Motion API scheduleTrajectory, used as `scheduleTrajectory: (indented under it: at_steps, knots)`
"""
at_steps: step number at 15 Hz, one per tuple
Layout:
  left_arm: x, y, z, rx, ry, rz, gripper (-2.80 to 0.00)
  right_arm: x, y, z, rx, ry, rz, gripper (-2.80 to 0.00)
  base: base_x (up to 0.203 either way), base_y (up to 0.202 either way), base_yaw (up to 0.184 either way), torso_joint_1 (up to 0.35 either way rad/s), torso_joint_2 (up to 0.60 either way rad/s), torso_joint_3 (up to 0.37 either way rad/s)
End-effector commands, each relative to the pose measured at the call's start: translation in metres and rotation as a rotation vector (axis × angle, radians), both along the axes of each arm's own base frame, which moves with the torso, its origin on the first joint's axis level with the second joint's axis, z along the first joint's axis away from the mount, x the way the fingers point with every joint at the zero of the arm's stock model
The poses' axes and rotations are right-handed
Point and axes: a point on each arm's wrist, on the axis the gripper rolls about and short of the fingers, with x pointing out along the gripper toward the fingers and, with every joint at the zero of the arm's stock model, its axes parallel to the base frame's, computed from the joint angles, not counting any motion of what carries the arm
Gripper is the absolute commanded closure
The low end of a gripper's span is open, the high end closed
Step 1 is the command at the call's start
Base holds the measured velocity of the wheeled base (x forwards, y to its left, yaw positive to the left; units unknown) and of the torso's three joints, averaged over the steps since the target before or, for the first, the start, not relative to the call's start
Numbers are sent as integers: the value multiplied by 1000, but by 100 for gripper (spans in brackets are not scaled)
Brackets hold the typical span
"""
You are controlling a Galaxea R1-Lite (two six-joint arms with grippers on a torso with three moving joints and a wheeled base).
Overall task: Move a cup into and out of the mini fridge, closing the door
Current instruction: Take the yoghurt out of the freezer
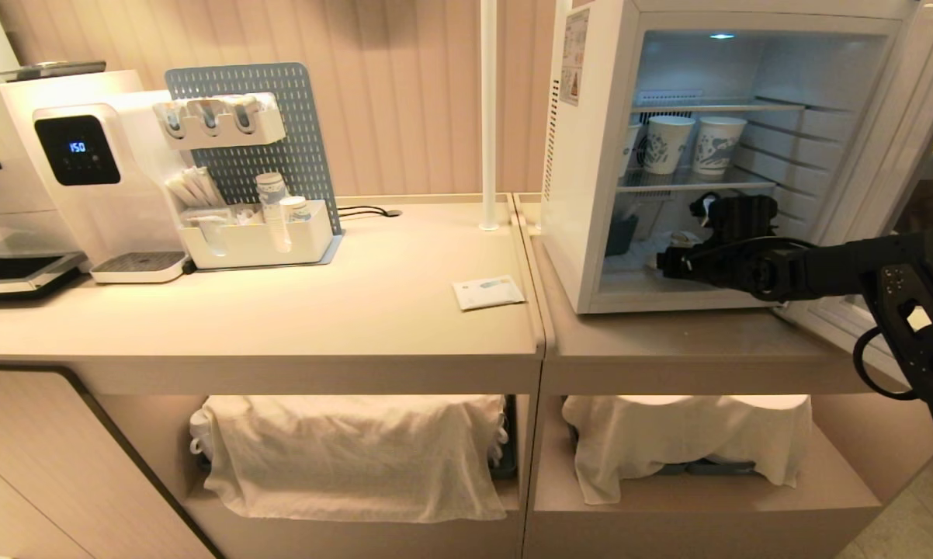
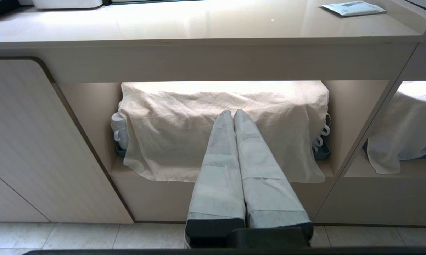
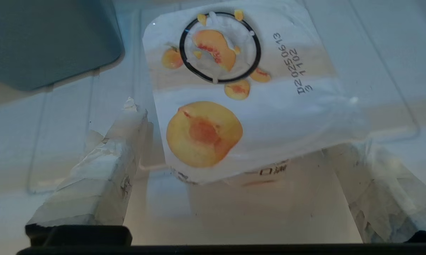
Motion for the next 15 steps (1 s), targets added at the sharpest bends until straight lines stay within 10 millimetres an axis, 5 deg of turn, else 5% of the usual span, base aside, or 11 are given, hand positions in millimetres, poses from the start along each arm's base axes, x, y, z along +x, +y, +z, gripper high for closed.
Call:
scheduleTrajectory:
  at_steps: [1, 2, 15]
  knots:
    - [0, 0, 0, 0, 2, 0, 0, 2, 0, -5, 1, 4, -1, -280, 0, 0, 0, 0, 0, 0]
    - [0, 0, 0, 1, 0, 0, 0, 2, 0, -2, 4, -17, -1, 0, 0, 0, 0, 0, 0, 0]
    - [0, 0, 0, 0, 2, 0, 0, -14, 0, 19, -6, -20, 3, 0, 0, 0, 0, 0, 0, 0]
